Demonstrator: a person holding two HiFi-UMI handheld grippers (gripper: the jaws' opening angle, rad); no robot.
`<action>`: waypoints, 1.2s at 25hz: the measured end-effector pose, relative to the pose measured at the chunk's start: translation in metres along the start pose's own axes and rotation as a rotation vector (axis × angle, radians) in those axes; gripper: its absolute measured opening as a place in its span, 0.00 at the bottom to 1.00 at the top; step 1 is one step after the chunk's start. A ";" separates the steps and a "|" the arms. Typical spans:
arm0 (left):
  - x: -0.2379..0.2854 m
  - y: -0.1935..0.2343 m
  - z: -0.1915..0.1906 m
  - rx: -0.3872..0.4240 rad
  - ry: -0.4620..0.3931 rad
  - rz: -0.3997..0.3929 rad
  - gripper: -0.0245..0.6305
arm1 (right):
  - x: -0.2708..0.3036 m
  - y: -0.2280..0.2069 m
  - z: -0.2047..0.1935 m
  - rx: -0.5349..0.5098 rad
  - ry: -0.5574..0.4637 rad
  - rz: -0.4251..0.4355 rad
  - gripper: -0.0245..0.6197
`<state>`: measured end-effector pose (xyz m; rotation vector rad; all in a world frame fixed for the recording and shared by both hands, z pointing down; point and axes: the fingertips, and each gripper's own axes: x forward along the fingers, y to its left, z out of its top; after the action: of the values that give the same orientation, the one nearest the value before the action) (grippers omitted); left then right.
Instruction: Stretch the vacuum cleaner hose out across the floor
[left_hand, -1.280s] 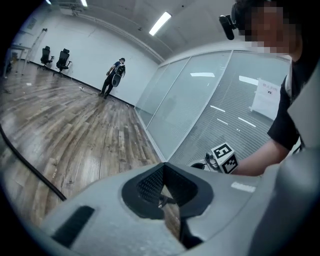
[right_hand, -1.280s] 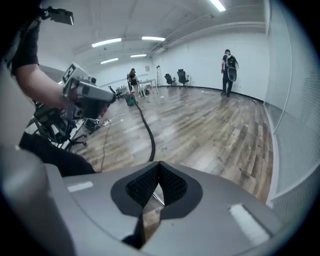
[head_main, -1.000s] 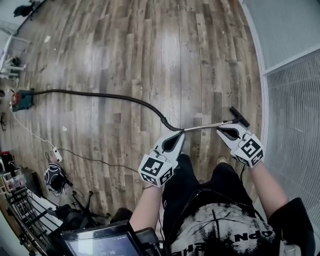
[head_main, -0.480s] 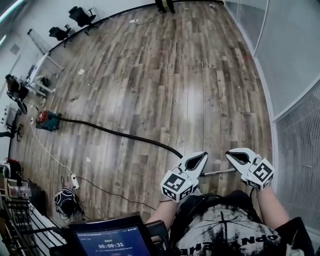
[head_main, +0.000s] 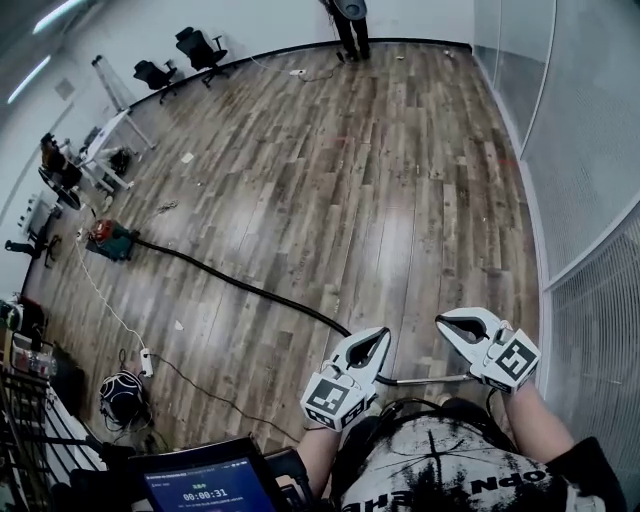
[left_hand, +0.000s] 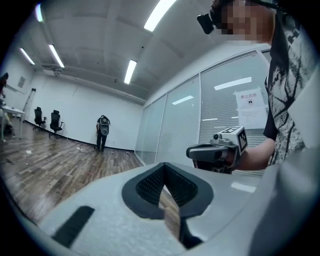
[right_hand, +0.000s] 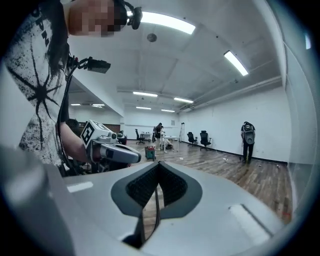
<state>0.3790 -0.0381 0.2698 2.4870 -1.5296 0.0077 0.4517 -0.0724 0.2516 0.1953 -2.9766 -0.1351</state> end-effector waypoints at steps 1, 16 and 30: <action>0.002 -0.008 0.008 -0.001 -0.018 0.022 0.04 | -0.007 -0.001 0.007 -0.002 -0.018 0.030 0.05; 0.036 -0.131 0.041 0.051 -0.092 0.231 0.04 | -0.105 0.018 0.028 -0.103 -0.095 0.350 0.05; 0.025 -0.117 0.042 0.013 -0.095 0.163 0.04 | -0.094 0.018 0.035 0.088 -0.090 0.235 0.05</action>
<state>0.4894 -0.0172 0.2098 2.3970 -1.7715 -0.0750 0.5356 -0.0395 0.2054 -0.1554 -3.0676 0.0155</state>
